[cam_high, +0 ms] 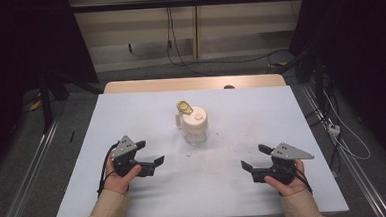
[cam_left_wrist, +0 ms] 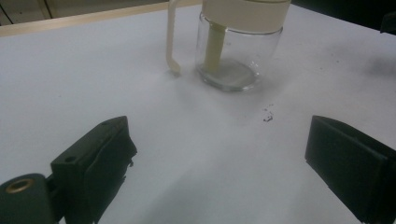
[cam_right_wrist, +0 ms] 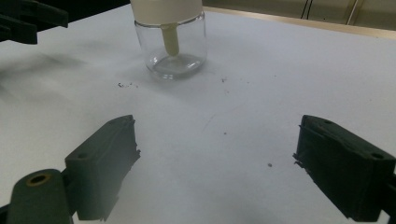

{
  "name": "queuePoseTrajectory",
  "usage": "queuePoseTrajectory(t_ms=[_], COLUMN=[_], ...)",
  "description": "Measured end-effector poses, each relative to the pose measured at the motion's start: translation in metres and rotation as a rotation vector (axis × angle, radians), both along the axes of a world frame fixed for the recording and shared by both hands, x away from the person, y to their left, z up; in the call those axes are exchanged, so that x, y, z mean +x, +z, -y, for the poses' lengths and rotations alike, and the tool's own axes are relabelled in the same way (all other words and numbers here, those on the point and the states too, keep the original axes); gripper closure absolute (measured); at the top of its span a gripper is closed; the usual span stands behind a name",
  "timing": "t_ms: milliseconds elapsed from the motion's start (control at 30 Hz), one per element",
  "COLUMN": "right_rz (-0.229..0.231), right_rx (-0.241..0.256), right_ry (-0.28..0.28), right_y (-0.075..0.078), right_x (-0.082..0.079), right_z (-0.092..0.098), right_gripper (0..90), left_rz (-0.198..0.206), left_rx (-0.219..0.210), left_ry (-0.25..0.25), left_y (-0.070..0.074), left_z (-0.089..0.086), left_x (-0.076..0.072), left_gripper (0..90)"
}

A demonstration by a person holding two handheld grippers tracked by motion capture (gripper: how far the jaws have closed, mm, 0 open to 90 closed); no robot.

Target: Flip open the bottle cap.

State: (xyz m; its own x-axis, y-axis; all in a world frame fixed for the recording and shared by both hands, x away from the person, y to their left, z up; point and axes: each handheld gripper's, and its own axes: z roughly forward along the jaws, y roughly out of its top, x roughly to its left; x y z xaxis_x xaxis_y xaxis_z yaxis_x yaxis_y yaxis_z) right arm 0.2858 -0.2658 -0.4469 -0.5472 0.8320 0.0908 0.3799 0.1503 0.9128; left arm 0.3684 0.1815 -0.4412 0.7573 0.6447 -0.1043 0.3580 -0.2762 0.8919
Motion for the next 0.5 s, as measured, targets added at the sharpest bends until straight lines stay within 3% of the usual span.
queuePoseTrajectory(t_ms=[333,500], right_rz=[-0.01,-0.006], right_rx=[-0.018,-0.022], right_ry=[-0.005,0.001], right_y=[-0.003,-0.003], right_x=[-0.003,-0.003], right_z=[0.001,0.001], right_gripper=[12.0,12.0], left_rz=[0.001,-0.009], left_rx=[0.009,-0.009], left_ry=[0.036,0.061], left_y=[-0.001,-0.002], left_z=[-0.026,-0.038], left_x=[-0.006,-0.007], left_gripper=[6.8,6.8])
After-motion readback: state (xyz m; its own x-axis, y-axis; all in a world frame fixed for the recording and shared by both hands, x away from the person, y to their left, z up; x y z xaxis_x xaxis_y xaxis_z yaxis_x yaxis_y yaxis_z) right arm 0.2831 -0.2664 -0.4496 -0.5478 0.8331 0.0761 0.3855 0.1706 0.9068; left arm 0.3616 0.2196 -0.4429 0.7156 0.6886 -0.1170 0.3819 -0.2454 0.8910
